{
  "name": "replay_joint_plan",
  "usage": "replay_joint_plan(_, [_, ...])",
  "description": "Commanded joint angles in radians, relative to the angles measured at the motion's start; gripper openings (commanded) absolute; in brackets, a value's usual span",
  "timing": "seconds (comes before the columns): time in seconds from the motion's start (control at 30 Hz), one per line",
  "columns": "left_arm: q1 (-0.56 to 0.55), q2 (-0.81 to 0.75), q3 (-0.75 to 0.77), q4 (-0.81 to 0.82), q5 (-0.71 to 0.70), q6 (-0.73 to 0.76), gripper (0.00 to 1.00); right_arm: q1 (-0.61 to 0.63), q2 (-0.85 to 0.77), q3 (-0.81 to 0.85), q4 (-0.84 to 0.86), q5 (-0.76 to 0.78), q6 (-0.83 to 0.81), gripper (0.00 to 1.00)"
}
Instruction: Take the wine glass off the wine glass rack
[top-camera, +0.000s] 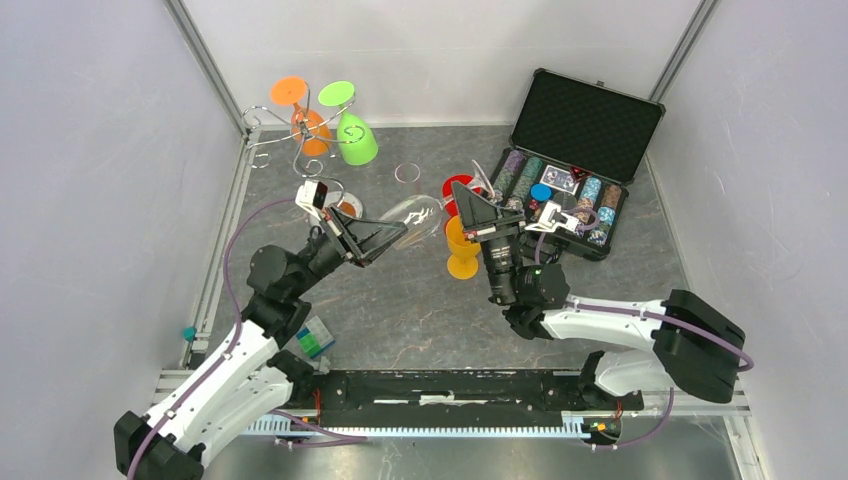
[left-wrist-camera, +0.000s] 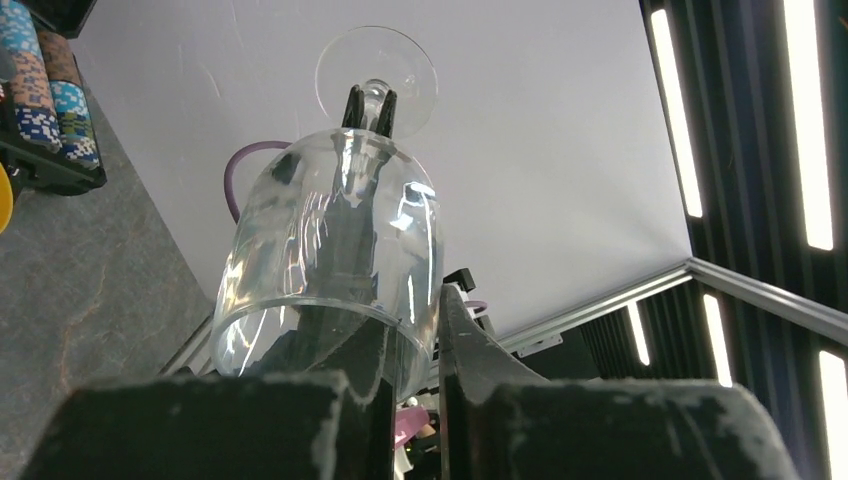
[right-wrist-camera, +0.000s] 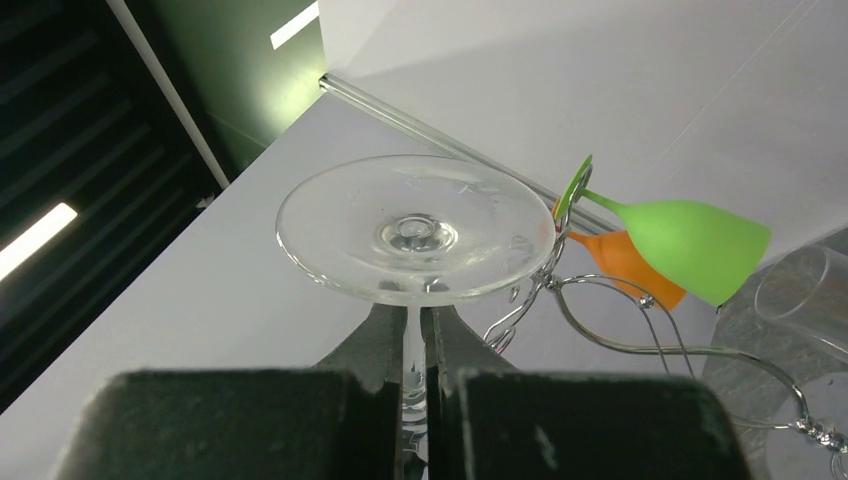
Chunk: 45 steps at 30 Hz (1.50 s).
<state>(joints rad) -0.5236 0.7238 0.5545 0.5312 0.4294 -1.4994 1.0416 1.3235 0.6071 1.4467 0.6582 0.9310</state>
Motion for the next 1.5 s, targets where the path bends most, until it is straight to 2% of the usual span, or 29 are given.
replay_joint_plan(0.0, [0.009, -0.026, 0.028, 0.056, -0.063, 0.122, 0.02, -0.011, -0.071, -0.01, 0.02, 0.057, 0.006, 0.0])
replay_joint_plan(0.17, [0.009, -0.015, 0.044, 0.049, -0.054, 0.161, 0.02, -0.011, -0.085, -0.006, -0.041, 0.053, 0.025, 0.03])
replay_joint_plan(0.23, [0.01, -0.008, 0.049, 0.049, -0.052, 0.17, 0.02, -0.011, -0.085, -0.011, -0.05, 0.049, 0.035, 0.19])
replay_joint_plan(0.27, [0.009, -0.007, 0.051, 0.048, -0.055, 0.175, 0.02, -0.011, -0.087, -0.015, -0.051, 0.048, 0.039, 0.3])
replay_joint_plan(0.37, [0.009, -0.01, 0.068, 0.015, -0.08, 0.213, 0.02, -0.011, -0.088, -0.022, -0.02, 0.021, -0.005, 0.51])
replay_joint_plan(0.47, [0.009, -0.028, 0.123, -0.115, -0.13, 0.319, 0.02, -0.011, -0.108, -0.039, -0.041, 0.012, -0.017, 0.67])
replay_joint_plan(0.57, [0.01, -0.044, 0.185, -0.276, -0.191, 0.423, 0.02, -0.011, -0.152, -0.056, -0.111, 0.009, -0.026, 0.77])
replay_joint_plan(0.7, [0.01, -0.039, 0.287, -0.473, -0.236, 0.557, 0.02, -0.011, -0.216, -0.091, -0.238, -0.027, -0.034, 0.82])
replay_joint_plan(0.83, [0.009, -0.008, 0.435, -0.78, -0.263, 0.709, 0.02, -0.012, -0.312, -0.163, -0.371, -0.07, -0.039, 0.84])
replay_joint_plan(0.97, [0.01, 0.072, 0.585, -1.063, -0.191, 0.889, 0.02, -0.012, -0.442, -0.224, -0.495, -0.105, -0.155, 0.84])
replay_joint_plan(1.07, [0.009, 0.137, 0.656, -1.244, -0.223, 0.967, 0.02, -0.011, -0.549, -0.235, -0.656, -0.107, -0.234, 0.84])
replay_joint_plan(1.17, [0.009, 0.197, 0.689, -1.321, -0.273, 1.006, 0.02, -0.011, -0.643, -0.259, -0.776, -0.072, -0.211, 0.84])
replay_joint_plan(1.3, [-0.001, 0.283, 0.752, -1.394, -0.323, 1.042, 0.02, -0.011, -0.733, -0.269, -0.823, -0.089, -0.232, 0.84])
replay_joint_plan(1.47, [-0.095, 0.411, 0.854, -1.493, -0.449, 1.071, 0.02, -0.011, -0.811, -0.271, -0.936, -0.082, -0.247, 0.84])
